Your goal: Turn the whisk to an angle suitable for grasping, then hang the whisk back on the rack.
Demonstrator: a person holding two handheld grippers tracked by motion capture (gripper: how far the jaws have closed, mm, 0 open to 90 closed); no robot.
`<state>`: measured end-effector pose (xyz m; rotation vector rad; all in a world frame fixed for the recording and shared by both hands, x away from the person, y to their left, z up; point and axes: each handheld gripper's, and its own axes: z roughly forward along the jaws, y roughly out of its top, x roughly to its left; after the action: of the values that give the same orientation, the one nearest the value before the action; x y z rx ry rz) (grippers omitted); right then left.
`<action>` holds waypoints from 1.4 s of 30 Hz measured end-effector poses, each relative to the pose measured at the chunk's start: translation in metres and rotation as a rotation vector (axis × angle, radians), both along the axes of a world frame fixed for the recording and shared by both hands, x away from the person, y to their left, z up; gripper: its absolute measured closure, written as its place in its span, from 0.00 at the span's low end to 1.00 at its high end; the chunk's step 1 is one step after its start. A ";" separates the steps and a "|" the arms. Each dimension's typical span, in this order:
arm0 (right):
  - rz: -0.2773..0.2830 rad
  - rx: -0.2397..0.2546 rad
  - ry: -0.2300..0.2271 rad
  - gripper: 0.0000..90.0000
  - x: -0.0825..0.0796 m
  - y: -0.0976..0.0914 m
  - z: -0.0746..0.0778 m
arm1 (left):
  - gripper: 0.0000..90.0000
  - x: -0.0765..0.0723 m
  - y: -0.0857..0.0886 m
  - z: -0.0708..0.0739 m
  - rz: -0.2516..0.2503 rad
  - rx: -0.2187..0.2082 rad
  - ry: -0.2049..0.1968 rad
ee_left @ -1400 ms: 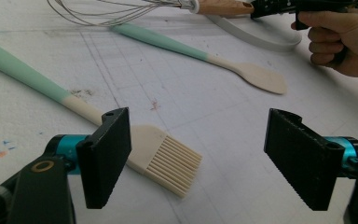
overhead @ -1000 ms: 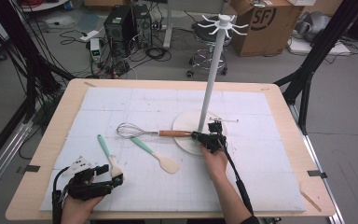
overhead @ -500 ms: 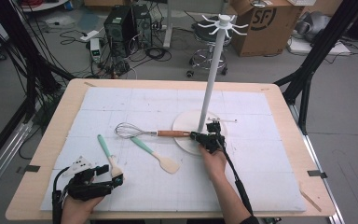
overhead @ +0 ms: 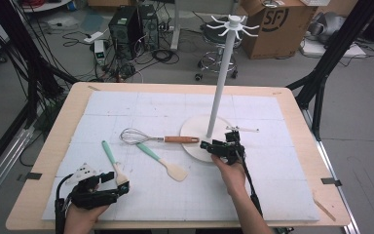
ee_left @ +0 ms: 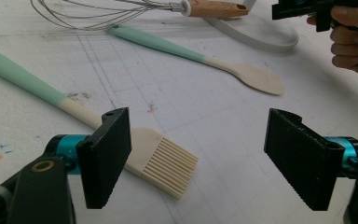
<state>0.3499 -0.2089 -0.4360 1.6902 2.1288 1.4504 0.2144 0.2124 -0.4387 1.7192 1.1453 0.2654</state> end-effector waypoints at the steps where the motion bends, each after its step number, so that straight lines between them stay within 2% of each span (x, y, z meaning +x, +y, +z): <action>1: 0.002 0.001 -0.004 0.35 -0.004 -0.002 0.000 | 0.26 0.000 0.000 0.000 -0.005 0.001 0.002; 7: 0.028 -0.010 -0.018 0.25 -0.027 -0.015 0.000 | 0.26 0.001 -0.001 0.000 -0.003 0.003 0.001; 17: 0.061 -0.002 -0.040 0.22 -0.059 -0.039 -0.005 | 0.26 0.002 -0.004 -0.001 -0.009 0.008 0.006; 21: 0.063 0.001 -0.047 0.20 -0.068 -0.043 -0.004 | 0.26 0.003 -0.004 -0.001 -0.009 0.008 0.006; 24: 0.073 0.020 -0.041 0.19 -0.077 -0.046 -0.003 | 0.26 0.004 -0.004 -0.001 -0.010 0.008 0.006; 26: 0.089 0.012 -0.037 0.18 -0.084 -0.047 -0.003 | 0.26 0.004 -0.004 -0.001 -0.011 0.005 0.005; 30: 0.095 0.005 -0.055 0.18 -0.095 -0.050 0.001 | 0.26 0.005 -0.005 -0.001 -0.013 0.003 0.006; 35: 0.093 0.014 -0.069 0.18 -0.102 -0.054 0.005 | 0.26 0.008 -0.008 0.002 -0.034 0.002 0.006; 39: 0.085 0.023 -0.075 0.18 -0.102 -0.060 0.007 | 0.25 0.018 -0.013 0.015 -0.067 -0.033 0.007; 42: 0.078 0.031 -0.071 0.18 -0.098 -0.065 0.007 | 0.25 0.032 -0.020 0.022 -0.106 -0.006 0.006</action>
<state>0.2518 -0.2740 -0.4292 1.5562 2.1691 1.5476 0.2462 0.1924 -0.4167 1.7702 1.0547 0.1912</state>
